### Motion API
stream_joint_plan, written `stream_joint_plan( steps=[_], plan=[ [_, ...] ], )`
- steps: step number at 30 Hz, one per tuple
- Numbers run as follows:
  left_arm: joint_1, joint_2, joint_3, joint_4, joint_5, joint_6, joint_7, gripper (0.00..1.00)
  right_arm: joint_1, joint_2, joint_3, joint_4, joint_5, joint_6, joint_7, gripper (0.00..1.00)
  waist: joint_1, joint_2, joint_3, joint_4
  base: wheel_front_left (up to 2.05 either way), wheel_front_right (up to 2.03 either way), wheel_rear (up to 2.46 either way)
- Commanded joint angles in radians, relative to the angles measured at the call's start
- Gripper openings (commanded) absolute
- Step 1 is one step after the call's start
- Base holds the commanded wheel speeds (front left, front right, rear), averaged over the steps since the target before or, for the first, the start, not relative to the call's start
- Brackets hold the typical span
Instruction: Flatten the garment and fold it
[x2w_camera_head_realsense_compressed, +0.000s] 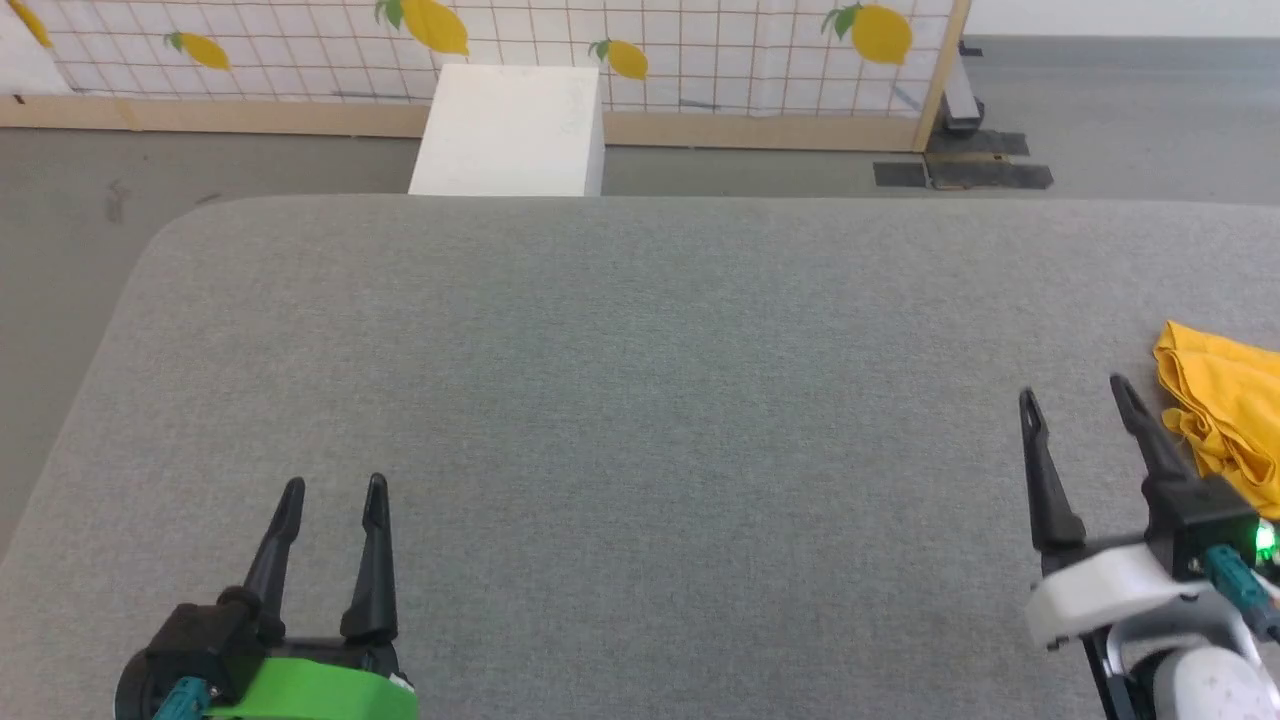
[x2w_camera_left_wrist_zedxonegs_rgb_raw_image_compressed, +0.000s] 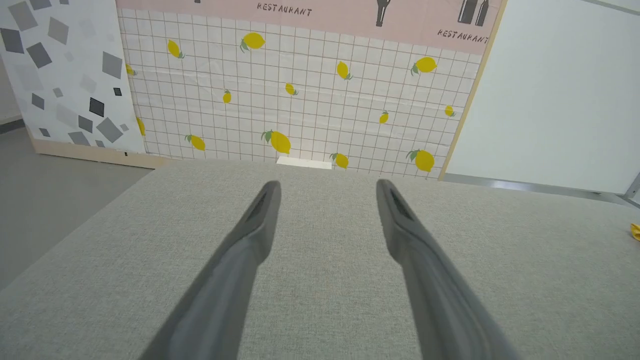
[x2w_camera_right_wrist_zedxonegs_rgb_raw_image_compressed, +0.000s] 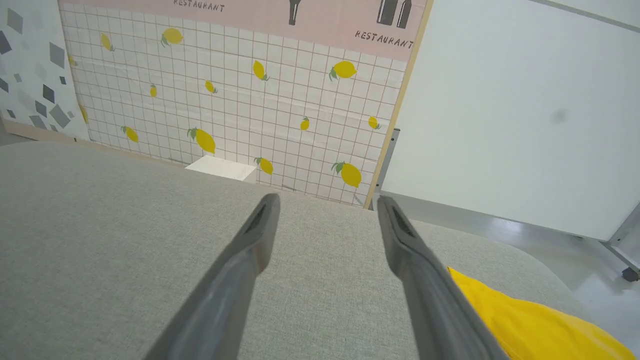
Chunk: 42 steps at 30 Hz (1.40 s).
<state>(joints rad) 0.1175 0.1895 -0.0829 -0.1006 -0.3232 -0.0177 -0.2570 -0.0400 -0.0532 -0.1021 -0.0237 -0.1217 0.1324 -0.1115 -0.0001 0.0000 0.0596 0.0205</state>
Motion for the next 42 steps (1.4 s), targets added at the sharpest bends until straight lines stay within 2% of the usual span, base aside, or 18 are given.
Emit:
stream_joint_plan(
  steps=[1, 7, 16, 17, 42],
  plan=[
    [0.013, -0.008, -0.003, 0.011, 0.015, -0.005, -0.005, 1.00, 0.029, 0.002, -0.009, 0.012, 0.002, -0.002, -0.016, 1.00, 0.0001, 0.0000, -0.011, 0.013, 0.00, 0.00, 0.00],
    [0.030, -0.029, -0.003, 0.050, 0.018, -0.022, -0.005, 1.00, 0.076, 0.003, -0.020, 0.074, 0.051, -0.002, -0.070, 1.00, 0.0001, 0.0000, -0.025, 0.017, 0.00, 0.00, 0.00],
    [0.039, -0.042, 0.014, 0.068, 0.033, -0.049, -0.005, 1.00, 0.082, 0.003, -0.015, 0.117, 0.078, -0.002, -0.097, 1.00, 0.0001, 0.0000, -0.030, 0.008, 0.00, 0.00, 0.00],
    [0.029, -0.036, 0.010, 0.066, 0.030, -0.044, 0.000, 0.00, 0.072, 0.001, -0.017, 0.117, 0.071, 0.000, -0.091, 0.00, 0.0001, 0.0000, -0.030, 0.008, 0.00, 0.00, 0.00],
    [0.005, -0.052, 0.019, 0.071, 0.077, -0.034, 0.041, 0.00, 0.067, 0.001, 0.000, 0.102, 0.078, 0.000, -0.058, 0.00, 0.0001, 0.0000, -0.035, 0.003, 0.00, 0.00, 0.00]
  ],
)
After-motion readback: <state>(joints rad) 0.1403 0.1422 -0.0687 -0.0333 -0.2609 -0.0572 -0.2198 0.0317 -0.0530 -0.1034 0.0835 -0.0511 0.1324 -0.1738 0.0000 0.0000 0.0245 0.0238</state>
